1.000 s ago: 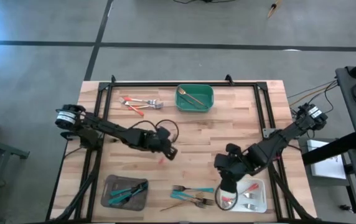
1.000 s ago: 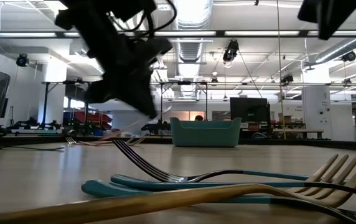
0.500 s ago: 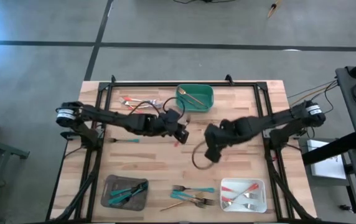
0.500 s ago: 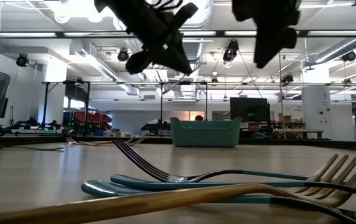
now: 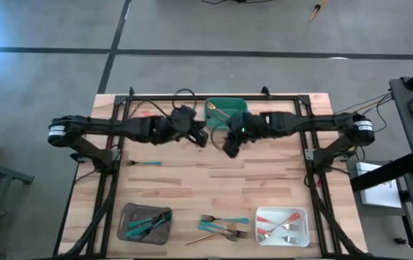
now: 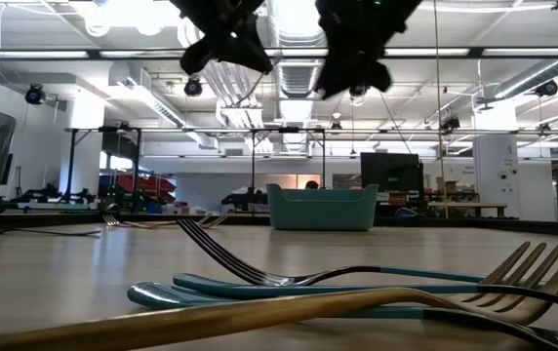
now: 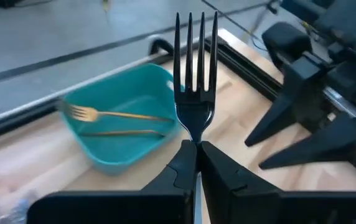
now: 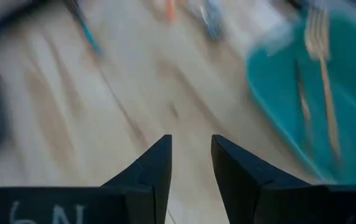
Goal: Sort silverware by color (type)
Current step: Put the orange fork into the white bin
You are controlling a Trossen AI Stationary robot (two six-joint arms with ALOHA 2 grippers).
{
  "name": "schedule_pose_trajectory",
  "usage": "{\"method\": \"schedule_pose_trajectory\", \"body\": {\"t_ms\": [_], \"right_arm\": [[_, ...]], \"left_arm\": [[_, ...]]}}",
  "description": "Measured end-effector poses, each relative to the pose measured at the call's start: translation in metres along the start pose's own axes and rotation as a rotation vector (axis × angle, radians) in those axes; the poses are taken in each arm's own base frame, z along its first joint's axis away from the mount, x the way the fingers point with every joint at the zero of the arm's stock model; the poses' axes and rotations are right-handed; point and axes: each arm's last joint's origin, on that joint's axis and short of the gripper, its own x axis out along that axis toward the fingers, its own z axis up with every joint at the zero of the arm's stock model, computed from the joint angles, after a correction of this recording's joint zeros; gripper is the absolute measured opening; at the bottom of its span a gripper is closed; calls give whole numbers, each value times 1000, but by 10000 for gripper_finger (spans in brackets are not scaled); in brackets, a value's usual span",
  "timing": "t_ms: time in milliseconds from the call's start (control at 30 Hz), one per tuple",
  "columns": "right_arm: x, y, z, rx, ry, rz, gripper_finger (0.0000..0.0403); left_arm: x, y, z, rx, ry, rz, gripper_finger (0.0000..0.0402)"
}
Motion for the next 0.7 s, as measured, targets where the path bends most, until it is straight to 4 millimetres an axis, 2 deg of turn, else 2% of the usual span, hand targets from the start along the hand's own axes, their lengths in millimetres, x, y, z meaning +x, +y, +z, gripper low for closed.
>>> {"method": "schedule_pose_trajectory", "body": {"t_ms": [133, 267, 500, 700], "right_arm": [[1, -1, 27, 47, -227, 168, 105], [-3, 2, 39, 86, -358, 232, 105], [-4, 1, 42, 233, -415, 174, 105], [-4, 1, 42, 251, -417, 174, 105]], "left_arm": [[-2, 10, 10, -36, -34, 13, 0], [0, 14, 14, -59, -53, 19, 0], [-3, 9, 28, -123, -127, -29, 0], [-7, 7, 43, -107, -166, -40, 0]]}}
